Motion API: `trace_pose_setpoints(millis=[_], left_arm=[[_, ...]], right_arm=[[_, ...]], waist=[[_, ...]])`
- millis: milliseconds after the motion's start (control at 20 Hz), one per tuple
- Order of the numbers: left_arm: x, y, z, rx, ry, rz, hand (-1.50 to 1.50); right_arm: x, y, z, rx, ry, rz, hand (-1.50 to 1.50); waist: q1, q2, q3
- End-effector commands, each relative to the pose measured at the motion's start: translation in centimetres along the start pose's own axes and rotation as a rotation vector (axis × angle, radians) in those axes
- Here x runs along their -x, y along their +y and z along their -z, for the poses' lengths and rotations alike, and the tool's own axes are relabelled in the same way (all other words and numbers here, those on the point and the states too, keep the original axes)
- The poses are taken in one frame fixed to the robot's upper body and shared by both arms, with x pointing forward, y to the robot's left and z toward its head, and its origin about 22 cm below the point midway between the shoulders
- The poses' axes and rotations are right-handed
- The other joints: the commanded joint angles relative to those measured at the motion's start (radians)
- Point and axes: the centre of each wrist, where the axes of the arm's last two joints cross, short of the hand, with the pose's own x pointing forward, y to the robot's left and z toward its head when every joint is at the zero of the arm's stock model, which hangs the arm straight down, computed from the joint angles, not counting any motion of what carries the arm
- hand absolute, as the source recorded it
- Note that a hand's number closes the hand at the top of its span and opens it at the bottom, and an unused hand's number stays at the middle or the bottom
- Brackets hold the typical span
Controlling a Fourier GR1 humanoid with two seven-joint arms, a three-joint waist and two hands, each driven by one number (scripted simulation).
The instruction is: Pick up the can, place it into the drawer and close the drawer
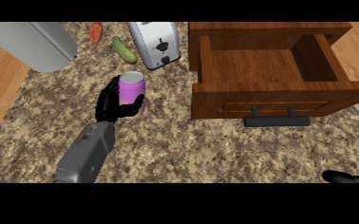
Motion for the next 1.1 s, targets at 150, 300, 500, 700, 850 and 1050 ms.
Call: trace_pose_setpoints(millis=[150,300,500,700,850,1050], left_arm=[[-2.9,-4.4,2.4,0.108,-0.015,-0.006,1.50],[-5.4,-7.0,3.5,0.160,-0.030,0.018,1.50],[-9.7,-9.0,5.7,0.201,-0.090,0.064,1.50],[-14.0,-11.6,6.3,0.225,-0.086,0.030,1.50],[-17.4,-13.9,6.1,0.254,-0.091,0.014,1.50],[-20.4,-16.5,6.6,0.251,-0.108,0.055,1.50]], right_arm=[[-1.0,-0.1,-0.6,0.011,0.002,-0.013,-1.50],[0.5,-1.0,-0.8,0.029,0.001,-0.036,-1.50],[-1.4,0.4,-0.5,0.040,0.001,-0.019,-1.50],[-0.9,0.3,-1.2,0.026,-0.012,-0.037,-1.50],[-1.2,0.4,-1.7,0.035,-0.009,-0.026,-1.50],[-1.0,-0.9,1.0,0.017,-0.024,-0.035,-1.50]], waist=[[0.014,-0.006,0.001],[0.021,-0.010,0.002],[0.020,-0.009,0.001],[0.017,-0.008,0.001],[0.016,-0.011,0.001],[0.008,-0.004,0.001]])
